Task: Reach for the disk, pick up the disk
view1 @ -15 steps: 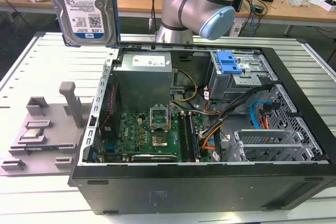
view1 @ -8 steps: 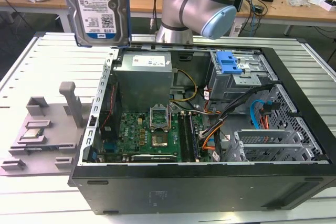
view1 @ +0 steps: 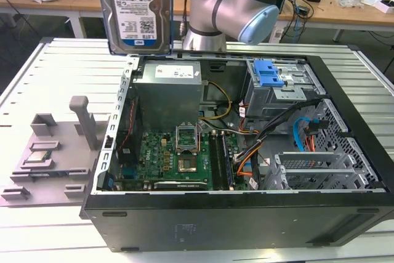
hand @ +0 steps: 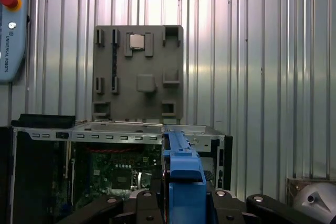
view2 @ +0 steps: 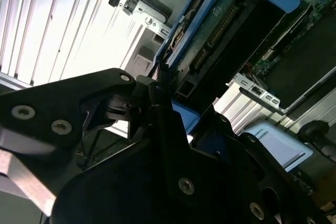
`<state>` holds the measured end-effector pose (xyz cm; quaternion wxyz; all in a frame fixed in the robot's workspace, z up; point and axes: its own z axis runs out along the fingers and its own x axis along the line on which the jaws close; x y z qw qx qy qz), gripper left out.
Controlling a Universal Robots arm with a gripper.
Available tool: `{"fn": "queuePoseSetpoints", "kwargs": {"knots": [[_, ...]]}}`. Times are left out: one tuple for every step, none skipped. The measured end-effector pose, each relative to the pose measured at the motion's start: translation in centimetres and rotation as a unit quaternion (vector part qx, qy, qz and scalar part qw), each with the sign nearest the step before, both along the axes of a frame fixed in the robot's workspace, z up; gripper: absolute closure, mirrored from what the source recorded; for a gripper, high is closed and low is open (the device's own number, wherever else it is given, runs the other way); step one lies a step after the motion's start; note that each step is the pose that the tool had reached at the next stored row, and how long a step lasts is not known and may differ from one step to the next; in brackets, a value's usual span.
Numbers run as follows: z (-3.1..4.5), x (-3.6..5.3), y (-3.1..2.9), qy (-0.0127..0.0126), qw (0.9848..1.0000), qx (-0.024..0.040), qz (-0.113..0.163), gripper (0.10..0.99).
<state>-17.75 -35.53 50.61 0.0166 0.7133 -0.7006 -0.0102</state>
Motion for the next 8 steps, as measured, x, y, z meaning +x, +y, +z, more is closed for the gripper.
{"fn": "queuePoseSetpoints", "kwargs": {"knots": [[0.00, 0.29, 0.00, 0.0000, 1.0000, 0.0000, 0.000, 0.718], [0.00, 0.58, 0.00, 0.0000, 1.0000, 0.0000, 0.000, 0.718], [0.00, 0.90, 0.00, 0.0000, 1.0000, 0.0000, 0.000, 0.718], [0.00, 1.25, 0.00, 0.0000, 1.0000, 0.0000, 0.000, 0.718], [0.00, 1.97, 0.00, 0.0000, 1.0000, 0.0000, 0.000, 0.718], [0.00, 2.43, 0.00, 0.0000, 1.0000, 0.0000, 0.000, 0.718], [0.01, 2.72, 0.00, 0.0000, 1.0000, -0.0001, 0.000, 0.718], [0.01, 3.02, 0.00, 0.0000, 1.0000, 0.0000, 0.000, 0.718]]}}
